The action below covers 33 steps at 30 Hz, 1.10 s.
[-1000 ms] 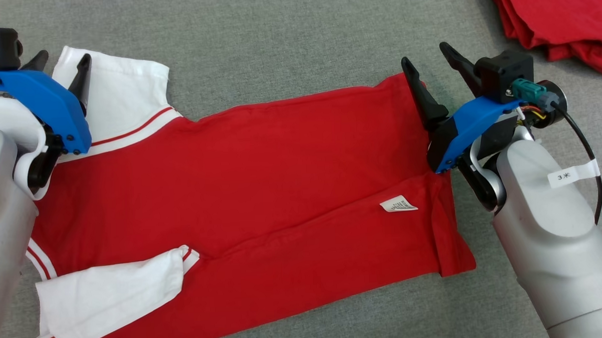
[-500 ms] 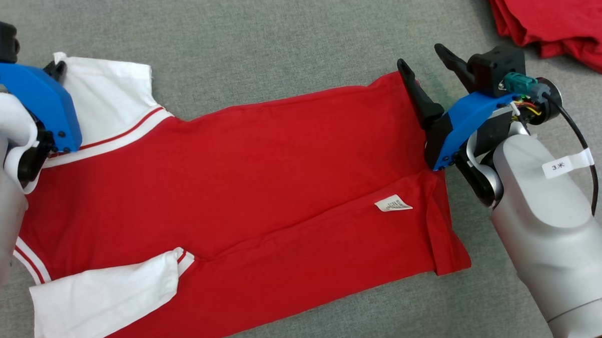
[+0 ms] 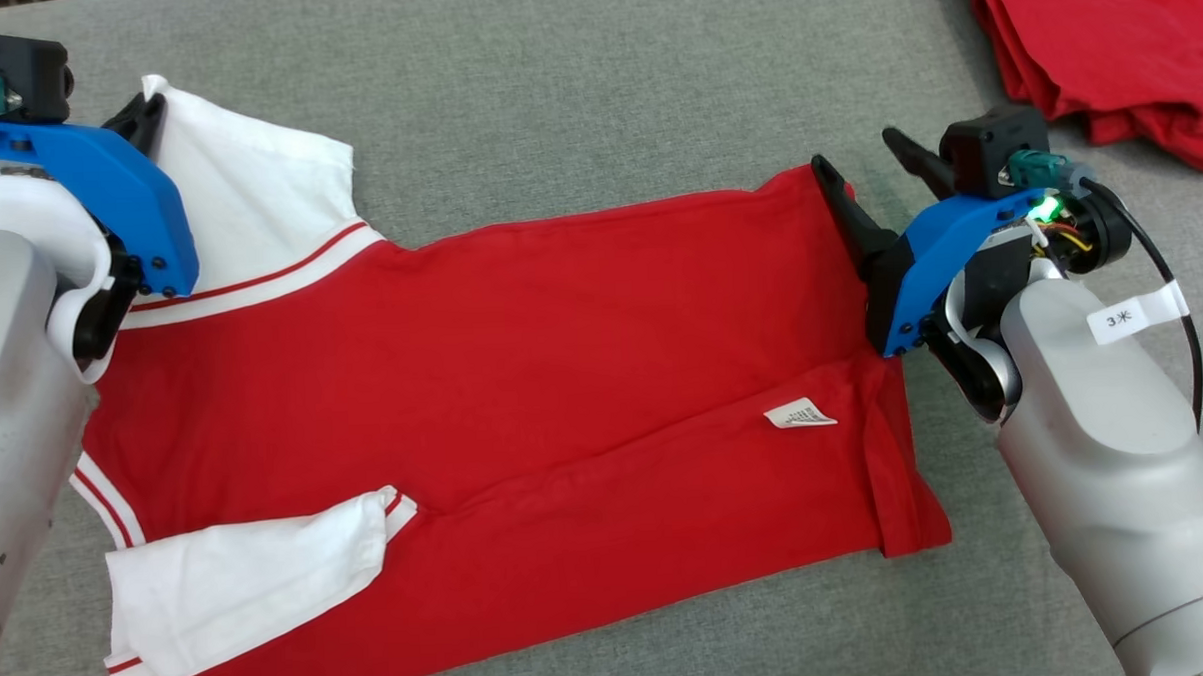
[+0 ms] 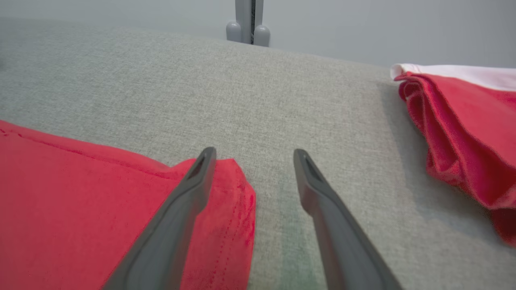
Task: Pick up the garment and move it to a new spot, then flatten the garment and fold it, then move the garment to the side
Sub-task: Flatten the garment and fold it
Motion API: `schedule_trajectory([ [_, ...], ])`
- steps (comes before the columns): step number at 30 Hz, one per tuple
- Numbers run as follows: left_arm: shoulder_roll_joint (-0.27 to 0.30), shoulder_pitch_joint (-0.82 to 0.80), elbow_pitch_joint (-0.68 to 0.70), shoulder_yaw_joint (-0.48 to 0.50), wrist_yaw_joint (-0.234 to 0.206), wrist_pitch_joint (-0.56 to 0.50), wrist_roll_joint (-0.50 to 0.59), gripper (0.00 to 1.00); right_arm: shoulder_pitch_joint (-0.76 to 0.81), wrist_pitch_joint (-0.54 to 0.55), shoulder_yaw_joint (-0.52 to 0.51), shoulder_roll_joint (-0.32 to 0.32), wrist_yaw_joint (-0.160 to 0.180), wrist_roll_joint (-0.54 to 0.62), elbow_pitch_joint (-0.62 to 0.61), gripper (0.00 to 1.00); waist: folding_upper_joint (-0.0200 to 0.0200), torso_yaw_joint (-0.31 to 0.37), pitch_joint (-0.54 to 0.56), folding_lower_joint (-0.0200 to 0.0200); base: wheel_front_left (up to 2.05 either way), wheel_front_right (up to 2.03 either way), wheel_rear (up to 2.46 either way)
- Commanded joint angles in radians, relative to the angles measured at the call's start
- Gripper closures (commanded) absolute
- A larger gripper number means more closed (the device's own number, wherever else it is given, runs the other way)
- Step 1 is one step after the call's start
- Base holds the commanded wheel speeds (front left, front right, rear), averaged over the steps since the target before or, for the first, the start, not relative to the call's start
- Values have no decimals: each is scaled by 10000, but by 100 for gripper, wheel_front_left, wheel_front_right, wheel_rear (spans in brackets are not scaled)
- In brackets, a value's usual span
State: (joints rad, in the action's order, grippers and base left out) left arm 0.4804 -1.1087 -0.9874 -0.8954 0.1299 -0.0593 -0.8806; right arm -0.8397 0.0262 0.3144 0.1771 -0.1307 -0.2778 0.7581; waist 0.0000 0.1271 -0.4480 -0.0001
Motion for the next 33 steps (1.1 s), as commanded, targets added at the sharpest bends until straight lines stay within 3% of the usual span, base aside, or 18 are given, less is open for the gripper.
schedule_trajectory([
  [1,-4,-90,60,-82,13,60,-18,100,40,71,34,64,-2,-49,40,0,0,-25,9,1,0,0,0],
  [12,-217,-464,412,-746,13,568,-337,100,-210,1358,612,30,-3,-915,603,0,0,-431,-116,1,0,0,0],
  [13,-237,-484,417,-775,13,623,-361,100,-238,1431,690,56,-5,-934,644,53,0,-447,-119,1,0,0,0],
  [14,-245,-509,421,-806,13,644,-395,100,-251,1415,726,65,-5,-968,660,100,0,-463,-121,1,0,0,0],
  [20,-271,-531,420,-896,13,1184,-604,100,-674,471,345,320,-2,-791,654,100,0,-590,1,1,0,0,0],
  [33,-228,799,1438,-1047,13,2702,-1044,100,-165,-1461,-223,64,-2,-213,1778,100,0,-1130,809,1,0,0,0],
])
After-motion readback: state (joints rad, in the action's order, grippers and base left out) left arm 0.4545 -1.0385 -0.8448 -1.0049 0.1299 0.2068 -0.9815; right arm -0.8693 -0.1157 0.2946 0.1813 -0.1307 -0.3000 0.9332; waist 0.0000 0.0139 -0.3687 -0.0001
